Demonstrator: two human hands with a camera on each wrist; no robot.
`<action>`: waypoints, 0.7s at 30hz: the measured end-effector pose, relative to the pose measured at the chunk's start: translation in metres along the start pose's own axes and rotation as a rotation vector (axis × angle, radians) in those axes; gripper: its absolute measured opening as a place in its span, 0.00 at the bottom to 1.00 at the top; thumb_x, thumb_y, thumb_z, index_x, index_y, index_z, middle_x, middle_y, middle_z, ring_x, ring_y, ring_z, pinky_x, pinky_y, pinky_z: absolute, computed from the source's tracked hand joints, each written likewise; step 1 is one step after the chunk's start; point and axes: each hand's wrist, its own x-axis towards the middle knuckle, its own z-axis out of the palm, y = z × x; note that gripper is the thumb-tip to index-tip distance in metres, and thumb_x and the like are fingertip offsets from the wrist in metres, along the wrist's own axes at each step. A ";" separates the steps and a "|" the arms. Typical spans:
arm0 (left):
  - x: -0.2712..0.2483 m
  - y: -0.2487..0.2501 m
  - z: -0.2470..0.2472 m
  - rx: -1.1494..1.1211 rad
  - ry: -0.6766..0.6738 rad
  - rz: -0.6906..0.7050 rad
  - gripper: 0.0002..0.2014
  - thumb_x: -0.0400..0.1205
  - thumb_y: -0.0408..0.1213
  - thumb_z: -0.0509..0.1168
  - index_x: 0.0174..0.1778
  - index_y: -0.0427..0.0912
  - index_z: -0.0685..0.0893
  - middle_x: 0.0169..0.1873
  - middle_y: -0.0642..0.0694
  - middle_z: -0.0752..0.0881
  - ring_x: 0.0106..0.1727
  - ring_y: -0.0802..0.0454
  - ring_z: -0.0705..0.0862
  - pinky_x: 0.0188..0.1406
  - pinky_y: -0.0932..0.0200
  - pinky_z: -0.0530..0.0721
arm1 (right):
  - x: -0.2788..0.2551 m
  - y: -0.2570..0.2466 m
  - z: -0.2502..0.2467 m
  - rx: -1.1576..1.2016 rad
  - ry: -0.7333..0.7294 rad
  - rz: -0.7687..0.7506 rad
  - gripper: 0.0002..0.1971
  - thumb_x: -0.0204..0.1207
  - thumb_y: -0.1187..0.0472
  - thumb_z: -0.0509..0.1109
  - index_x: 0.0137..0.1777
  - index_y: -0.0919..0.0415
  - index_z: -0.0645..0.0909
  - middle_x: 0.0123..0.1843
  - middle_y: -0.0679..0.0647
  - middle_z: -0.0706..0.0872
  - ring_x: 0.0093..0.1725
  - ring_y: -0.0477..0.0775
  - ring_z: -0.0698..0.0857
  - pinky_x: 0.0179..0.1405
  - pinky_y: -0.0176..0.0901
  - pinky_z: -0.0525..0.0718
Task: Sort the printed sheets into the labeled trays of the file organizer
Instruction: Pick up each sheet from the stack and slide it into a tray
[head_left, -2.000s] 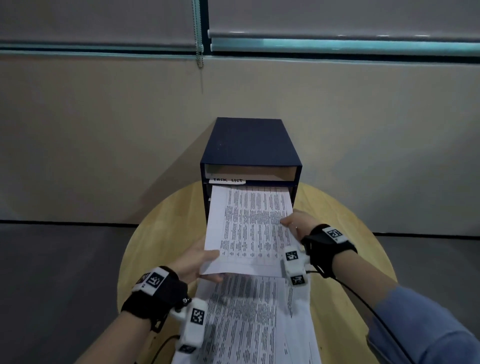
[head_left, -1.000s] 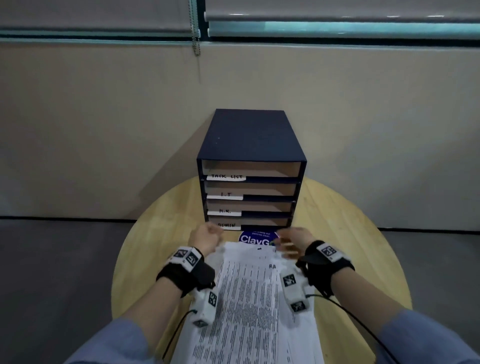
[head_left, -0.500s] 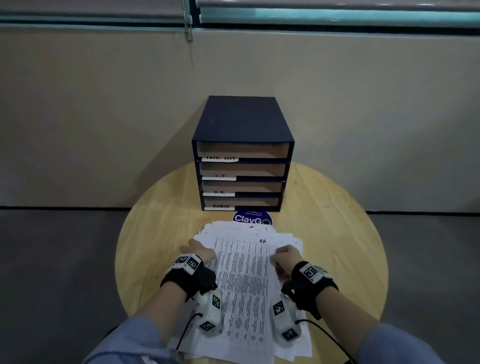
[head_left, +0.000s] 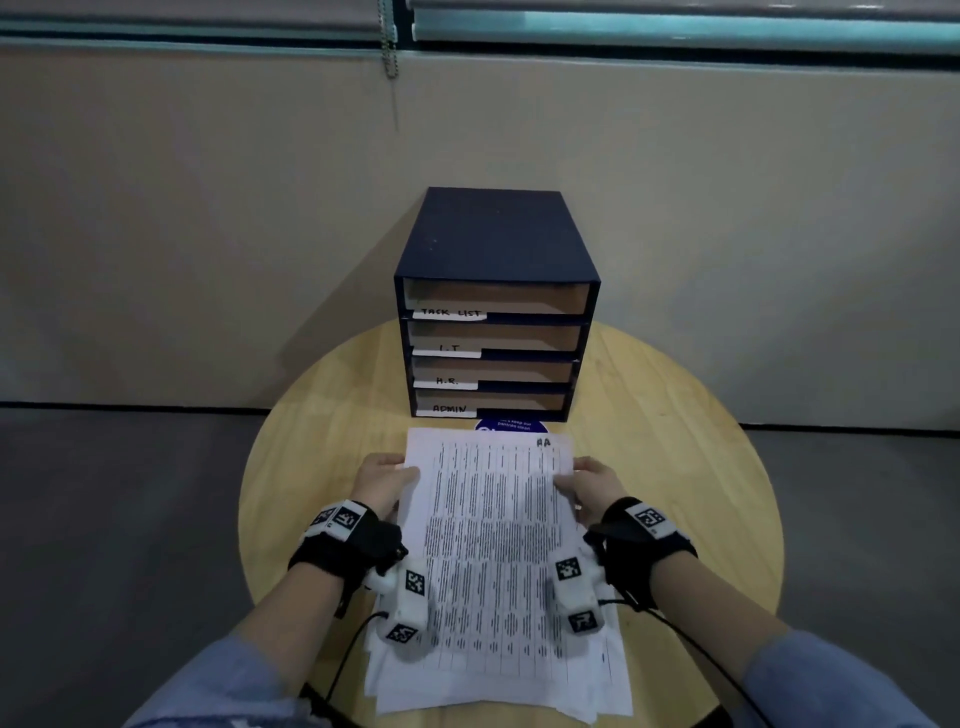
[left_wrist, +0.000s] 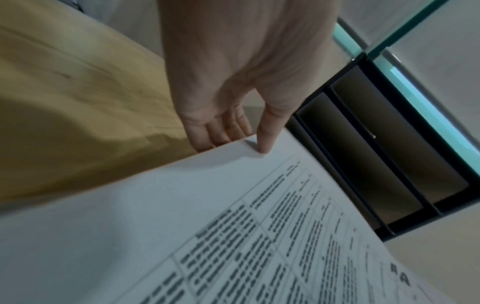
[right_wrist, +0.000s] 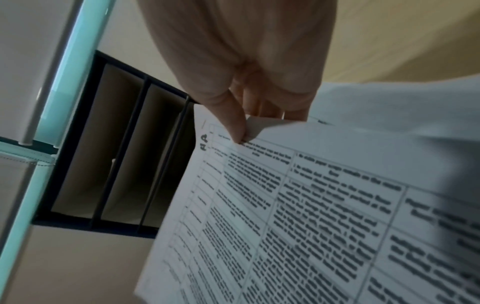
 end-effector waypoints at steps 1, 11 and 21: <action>-0.003 0.001 0.000 -0.021 -0.027 0.029 0.15 0.78 0.28 0.69 0.60 0.36 0.78 0.58 0.35 0.83 0.60 0.35 0.84 0.63 0.39 0.82 | 0.000 -0.002 -0.002 0.021 -0.017 -0.008 0.08 0.75 0.76 0.64 0.44 0.63 0.77 0.37 0.63 0.83 0.37 0.59 0.81 0.36 0.45 0.79; -0.033 -0.001 -0.010 0.032 -0.507 0.020 0.20 0.81 0.25 0.63 0.70 0.38 0.75 0.65 0.39 0.84 0.64 0.43 0.84 0.56 0.52 0.83 | -0.002 -0.008 -0.016 0.197 -0.090 -0.013 0.07 0.79 0.75 0.65 0.41 0.64 0.75 0.36 0.61 0.79 0.33 0.57 0.77 0.31 0.47 0.75; -0.015 0.019 -0.008 -0.075 -0.322 0.040 0.18 0.83 0.28 0.62 0.70 0.32 0.78 0.66 0.36 0.83 0.66 0.38 0.82 0.68 0.40 0.77 | 0.018 0.047 -0.008 -0.196 -0.227 0.101 0.22 0.69 0.73 0.65 0.65 0.65 0.73 0.58 0.69 0.84 0.51 0.63 0.86 0.55 0.54 0.84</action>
